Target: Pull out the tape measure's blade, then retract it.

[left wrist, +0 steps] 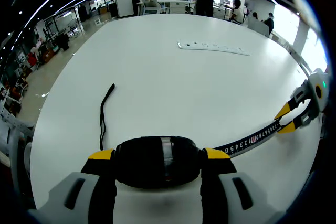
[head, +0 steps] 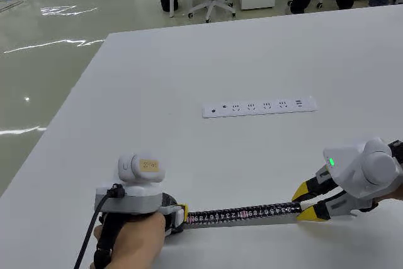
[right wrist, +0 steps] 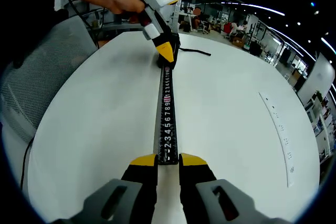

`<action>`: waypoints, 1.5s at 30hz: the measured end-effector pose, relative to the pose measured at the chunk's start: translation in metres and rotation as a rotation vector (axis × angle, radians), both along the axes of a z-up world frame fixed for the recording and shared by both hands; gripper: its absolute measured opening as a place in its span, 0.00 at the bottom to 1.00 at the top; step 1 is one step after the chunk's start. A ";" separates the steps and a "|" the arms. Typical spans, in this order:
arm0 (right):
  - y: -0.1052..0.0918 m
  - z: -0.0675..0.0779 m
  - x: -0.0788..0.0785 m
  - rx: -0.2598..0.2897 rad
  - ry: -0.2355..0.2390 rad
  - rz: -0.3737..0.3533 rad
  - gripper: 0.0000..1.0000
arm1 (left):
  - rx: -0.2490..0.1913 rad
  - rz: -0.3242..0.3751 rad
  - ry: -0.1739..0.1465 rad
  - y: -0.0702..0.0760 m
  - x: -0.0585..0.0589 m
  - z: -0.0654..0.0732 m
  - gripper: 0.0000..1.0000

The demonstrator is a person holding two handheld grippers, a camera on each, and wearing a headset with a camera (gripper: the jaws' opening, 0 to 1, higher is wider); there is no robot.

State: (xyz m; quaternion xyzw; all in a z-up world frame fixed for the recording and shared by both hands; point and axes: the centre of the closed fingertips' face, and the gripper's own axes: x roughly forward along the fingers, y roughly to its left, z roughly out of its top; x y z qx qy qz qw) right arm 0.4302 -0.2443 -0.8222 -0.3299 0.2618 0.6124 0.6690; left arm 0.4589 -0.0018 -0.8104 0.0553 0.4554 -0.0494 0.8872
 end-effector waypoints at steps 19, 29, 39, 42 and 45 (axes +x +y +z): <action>0.007 0.001 0.000 0.004 -0.002 0.014 0.15 | -0.002 0.000 0.005 0.000 0.000 0.000 0.61; 0.011 0.002 0.000 0.005 0.001 0.015 0.15 | -0.002 -0.002 0.008 0.000 0.000 0.000 0.61; 0.015 0.002 0.000 0.007 0.001 0.019 0.15 | -0.001 -0.003 0.012 0.000 0.000 0.000 0.61; 0.017 0.002 0.000 0.008 0.001 0.021 0.15 | -0.002 -0.005 0.012 0.000 0.000 0.000 0.61; 0.018 0.003 0.000 0.009 0.000 0.022 0.15 | -0.002 -0.006 0.012 0.000 0.001 0.000 0.61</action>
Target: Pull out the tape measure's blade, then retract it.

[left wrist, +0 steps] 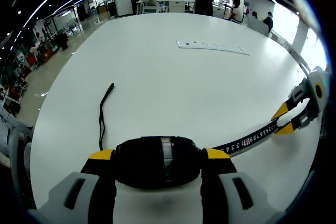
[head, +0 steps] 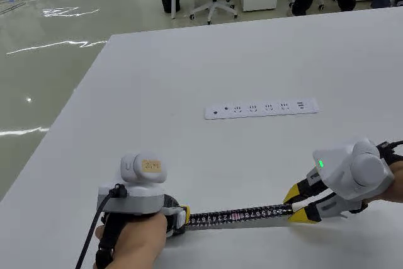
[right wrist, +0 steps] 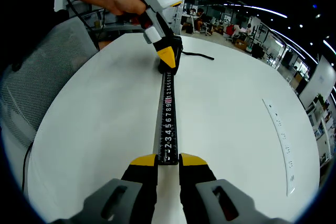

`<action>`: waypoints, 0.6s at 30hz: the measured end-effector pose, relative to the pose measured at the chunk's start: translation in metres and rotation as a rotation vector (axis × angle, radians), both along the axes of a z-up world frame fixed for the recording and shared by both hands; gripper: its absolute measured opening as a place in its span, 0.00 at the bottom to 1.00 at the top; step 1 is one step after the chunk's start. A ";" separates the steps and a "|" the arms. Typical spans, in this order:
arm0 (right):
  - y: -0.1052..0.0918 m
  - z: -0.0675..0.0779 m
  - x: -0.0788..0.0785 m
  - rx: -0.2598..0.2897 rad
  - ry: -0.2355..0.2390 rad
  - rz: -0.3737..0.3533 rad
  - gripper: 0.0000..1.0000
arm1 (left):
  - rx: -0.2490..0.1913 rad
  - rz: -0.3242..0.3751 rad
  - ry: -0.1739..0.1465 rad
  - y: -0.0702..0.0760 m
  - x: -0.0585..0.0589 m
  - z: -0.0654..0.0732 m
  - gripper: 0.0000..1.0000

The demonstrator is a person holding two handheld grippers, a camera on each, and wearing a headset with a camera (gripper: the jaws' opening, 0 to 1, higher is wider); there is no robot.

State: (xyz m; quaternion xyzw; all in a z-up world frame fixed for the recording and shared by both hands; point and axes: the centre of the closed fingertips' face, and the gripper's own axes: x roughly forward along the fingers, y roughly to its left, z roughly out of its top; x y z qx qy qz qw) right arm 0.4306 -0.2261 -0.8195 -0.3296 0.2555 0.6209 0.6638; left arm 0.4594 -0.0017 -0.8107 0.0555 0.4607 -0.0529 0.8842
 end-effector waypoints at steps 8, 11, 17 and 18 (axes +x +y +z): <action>0.003 0.000 0.000 0.003 0.002 0.002 0.15 | -0.001 -0.004 0.002 0.000 0.000 0.000 0.61; 0.004 0.000 0.000 0.004 0.001 0.003 0.15 | -0.001 -0.004 0.000 0.000 0.000 0.000 0.61; 0.007 0.001 0.000 0.007 0.002 0.005 0.15 | -0.002 -0.005 0.001 0.000 0.000 0.000 0.61; 0.008 0.001 0.000 0.007 0.002 0.006 0.15 | -0.002 -0.005 0.001 0.000 0.000 0.000 0.61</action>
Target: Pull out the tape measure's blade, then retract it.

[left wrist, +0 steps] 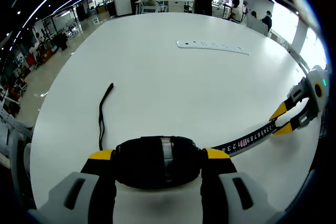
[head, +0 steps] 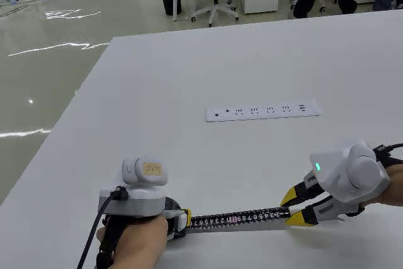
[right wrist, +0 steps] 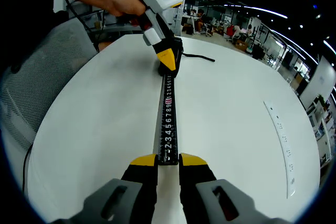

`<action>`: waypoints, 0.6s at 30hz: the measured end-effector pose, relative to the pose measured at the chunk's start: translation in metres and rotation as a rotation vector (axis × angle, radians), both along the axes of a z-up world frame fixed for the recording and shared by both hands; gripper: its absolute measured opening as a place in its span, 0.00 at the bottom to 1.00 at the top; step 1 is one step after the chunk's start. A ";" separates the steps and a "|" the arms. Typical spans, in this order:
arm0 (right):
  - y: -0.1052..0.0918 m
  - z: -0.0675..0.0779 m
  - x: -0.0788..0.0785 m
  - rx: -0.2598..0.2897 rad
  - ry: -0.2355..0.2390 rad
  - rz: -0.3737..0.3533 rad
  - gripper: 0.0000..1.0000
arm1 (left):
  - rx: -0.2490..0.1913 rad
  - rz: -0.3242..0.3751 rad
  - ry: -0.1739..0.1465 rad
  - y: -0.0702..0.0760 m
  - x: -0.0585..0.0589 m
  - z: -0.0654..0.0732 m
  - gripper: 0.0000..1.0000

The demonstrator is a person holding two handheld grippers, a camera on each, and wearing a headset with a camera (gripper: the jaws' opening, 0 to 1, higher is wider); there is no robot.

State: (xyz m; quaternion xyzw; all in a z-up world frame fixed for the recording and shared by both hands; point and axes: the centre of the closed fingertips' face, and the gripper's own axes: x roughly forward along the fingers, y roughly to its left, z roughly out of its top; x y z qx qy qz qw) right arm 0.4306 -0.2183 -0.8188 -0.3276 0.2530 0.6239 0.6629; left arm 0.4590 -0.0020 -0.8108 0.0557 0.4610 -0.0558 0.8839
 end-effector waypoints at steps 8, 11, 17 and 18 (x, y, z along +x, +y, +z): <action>0.004 0.000 0.000 0.006 0.002 0.000 0.15 | -0.001 -0.003 0.005 0.000 -0.001 0.000 0.61; 0.005 -0.001 0.000 0.007 0.003 0.000 0.15 | 0.000 -0.003 0.005 0.000 -0.001 0.000 0.61; 0.007 0.000 0.000 0.007 0.004 0.002 0.15 | 0.002 0.000 0.019 0.000 0.000 0.000 0.61; 0.008 0.000 0.000 0.007 0.005 0.002 0.15 | 0.002 0.000 0.021 0.000 0.000 0.000 0.61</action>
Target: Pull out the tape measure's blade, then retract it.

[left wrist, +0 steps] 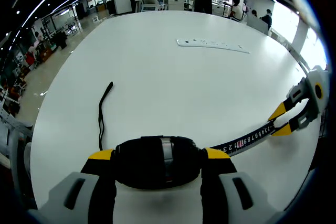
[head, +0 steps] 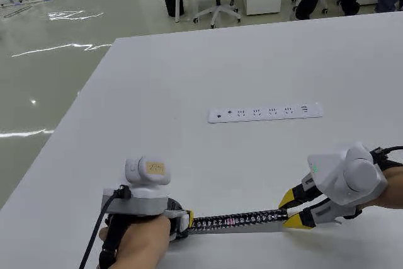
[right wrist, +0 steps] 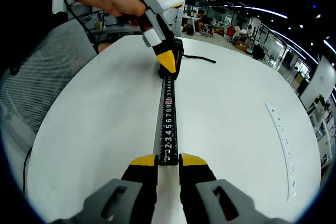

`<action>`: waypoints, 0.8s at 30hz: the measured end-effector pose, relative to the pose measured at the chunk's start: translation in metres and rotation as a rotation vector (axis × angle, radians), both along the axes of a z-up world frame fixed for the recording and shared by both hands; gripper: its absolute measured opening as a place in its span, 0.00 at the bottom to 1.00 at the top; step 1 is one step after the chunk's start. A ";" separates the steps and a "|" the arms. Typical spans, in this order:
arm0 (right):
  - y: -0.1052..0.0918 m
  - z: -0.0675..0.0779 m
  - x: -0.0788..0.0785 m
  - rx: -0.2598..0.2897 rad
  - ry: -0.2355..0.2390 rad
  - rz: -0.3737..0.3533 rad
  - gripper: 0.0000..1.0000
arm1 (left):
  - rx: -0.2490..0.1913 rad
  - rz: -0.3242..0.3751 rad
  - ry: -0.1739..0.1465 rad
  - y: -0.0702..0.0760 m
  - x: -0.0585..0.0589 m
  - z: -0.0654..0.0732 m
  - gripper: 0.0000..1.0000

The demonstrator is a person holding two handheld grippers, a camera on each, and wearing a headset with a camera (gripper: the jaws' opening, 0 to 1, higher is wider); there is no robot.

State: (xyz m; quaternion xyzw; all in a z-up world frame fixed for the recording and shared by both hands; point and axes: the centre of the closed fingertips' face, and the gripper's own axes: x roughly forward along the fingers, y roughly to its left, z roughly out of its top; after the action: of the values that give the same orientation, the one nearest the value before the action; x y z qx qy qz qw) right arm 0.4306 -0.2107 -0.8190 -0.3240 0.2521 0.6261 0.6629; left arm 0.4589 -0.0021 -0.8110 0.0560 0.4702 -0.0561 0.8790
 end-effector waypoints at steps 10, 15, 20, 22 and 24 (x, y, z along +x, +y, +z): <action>0.004 0.000 0.000 0.002 -0.001 0.007 0.15 | -0.001 -0.003 -0.002 0.000 0.000 0.000 0.61; 0.004 0.000 0.000 0.002 -0.002 0.008 0.15 | -0.001 -0.004 0.001 0.000 0.000 -0.001 0.61; 0.005 0.000 0.001 0.000 -0.004 0.011 0.15 | 0.000 -0.005 0.000 0.000 0.000 -0.001 0.61; 0.006 0.001 0.000 0.000 -0.004 0.012 0.15 | 0.000 -0.004 0.002 0.000 0.000 -0.001 0.61; 0.006 0.001 0.001 0.000 -0.004 0.013 0.15 | 0.000 -0.004 0.001 0.000 -0.001 -0.001 0.61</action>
State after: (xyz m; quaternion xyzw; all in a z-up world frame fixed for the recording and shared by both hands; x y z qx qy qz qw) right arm 0.4313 -0.2043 -0.8184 -0.3270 0.2486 0.6297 0.6593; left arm 0.4582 -0.0021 -0.8115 0.0569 0.4706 -0.0578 0.8786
